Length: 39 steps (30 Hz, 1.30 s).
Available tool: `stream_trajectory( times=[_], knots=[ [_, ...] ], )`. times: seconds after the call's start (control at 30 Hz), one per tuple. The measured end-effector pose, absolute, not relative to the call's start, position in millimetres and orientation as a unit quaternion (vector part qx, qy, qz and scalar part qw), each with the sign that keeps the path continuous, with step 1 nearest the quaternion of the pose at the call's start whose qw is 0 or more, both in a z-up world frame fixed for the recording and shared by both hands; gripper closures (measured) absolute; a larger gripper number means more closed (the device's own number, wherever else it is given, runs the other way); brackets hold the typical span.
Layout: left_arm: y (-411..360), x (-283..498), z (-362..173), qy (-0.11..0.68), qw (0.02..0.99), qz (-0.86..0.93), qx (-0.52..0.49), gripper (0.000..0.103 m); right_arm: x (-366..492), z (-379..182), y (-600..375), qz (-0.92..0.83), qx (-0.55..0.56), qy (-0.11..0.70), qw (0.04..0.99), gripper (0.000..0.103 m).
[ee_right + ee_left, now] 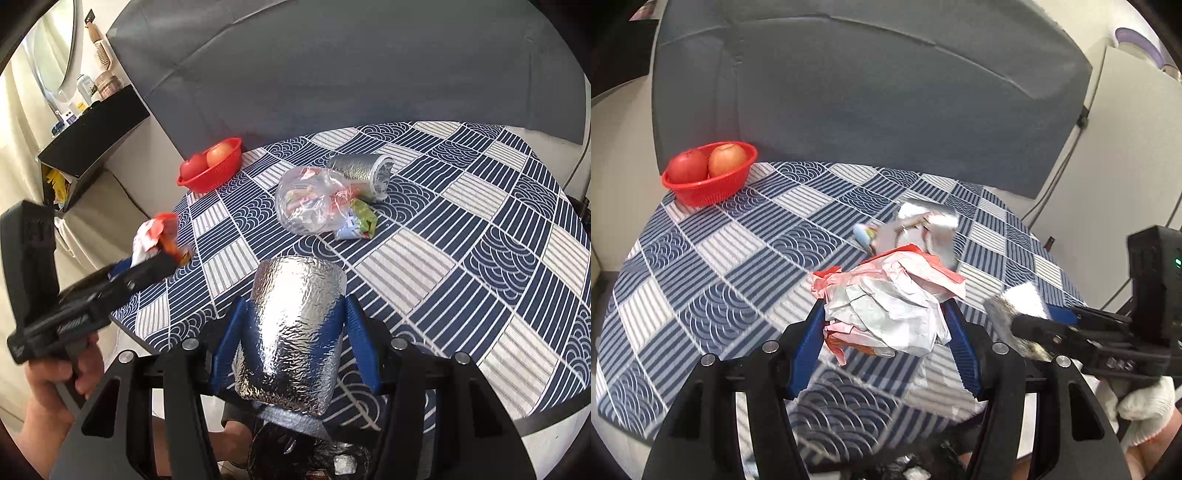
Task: Collect trash
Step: 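Carry the wrapper and foil roll down over the trash bin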
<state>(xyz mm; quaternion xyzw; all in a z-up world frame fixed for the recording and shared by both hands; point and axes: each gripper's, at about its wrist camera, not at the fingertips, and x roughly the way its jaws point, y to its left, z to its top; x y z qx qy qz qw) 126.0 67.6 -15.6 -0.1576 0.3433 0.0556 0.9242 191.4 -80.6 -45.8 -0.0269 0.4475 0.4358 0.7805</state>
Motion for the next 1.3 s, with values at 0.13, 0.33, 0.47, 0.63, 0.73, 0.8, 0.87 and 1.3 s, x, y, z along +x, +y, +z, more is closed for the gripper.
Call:
stream_trajectory(
  times=[0.13, 0.33, 0.47, 0.63, 0.73, 0.8, 0.87, 1.3],
  knots=[
    [55, 106, -18, 0.344, 0.923, 0.054, -0.162, 0.043, 180, -46, -84, 0.435, -0.03, 0.448, 0.78, 0.048],
    [34, 79, -25, 0.353, 0.92, 0.054, -0.164, 0.043, 163, -43, -96, 0.439, -0.017, 0.446, 0.78, 0.048],
    [22, 59, -31, 0.358, 0.917, 0.054, -0.169, 0.043, 152, -46, -104, 0.438, -0.015, 0.45, 0.778, 0.048],
    [11, 34, -39, 0.364, 0.91, 0.06, -0.189, 0.043, 137, -51, -115, 0.436, -0.015, 0.458, 0.774, 0.048],
    [5, 16, -41, 0.363, 0.907, 0.061, -0.205, 0.043, 124, -54, -120, 0.438, -0.021, 0.462, 0.771, 0.048],
    [-2, 7, -41, 0.362, 0.908, 0.056, -0.203, 0.043, 117, -57, -121, 0.437, -0.028, 0.466, 0.769, 0.048],
    [-10, 3, -40, 0.365, 0.91, 0.051, -0.192, 0.043, 111, -61, -124, 0.434, -0.032, 0.472, 0.767, 0.048],
    [-49, -15, -57, 0.406, 0.897, 0.026, -0.172, 0.043, 83, -72, -143, 0.417, -0.038, 0.494, 0.762, 0.048]
  ],
)
